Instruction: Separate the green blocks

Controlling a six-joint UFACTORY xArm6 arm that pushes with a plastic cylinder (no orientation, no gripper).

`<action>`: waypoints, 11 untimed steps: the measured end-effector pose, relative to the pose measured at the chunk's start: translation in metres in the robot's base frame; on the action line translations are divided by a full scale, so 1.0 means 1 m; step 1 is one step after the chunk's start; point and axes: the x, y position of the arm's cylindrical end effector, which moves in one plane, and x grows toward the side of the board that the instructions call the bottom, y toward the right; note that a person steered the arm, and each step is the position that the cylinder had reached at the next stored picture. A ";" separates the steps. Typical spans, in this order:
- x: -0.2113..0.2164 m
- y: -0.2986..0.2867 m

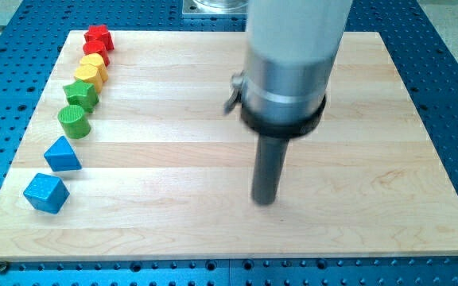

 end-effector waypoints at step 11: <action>-0.207 -0.241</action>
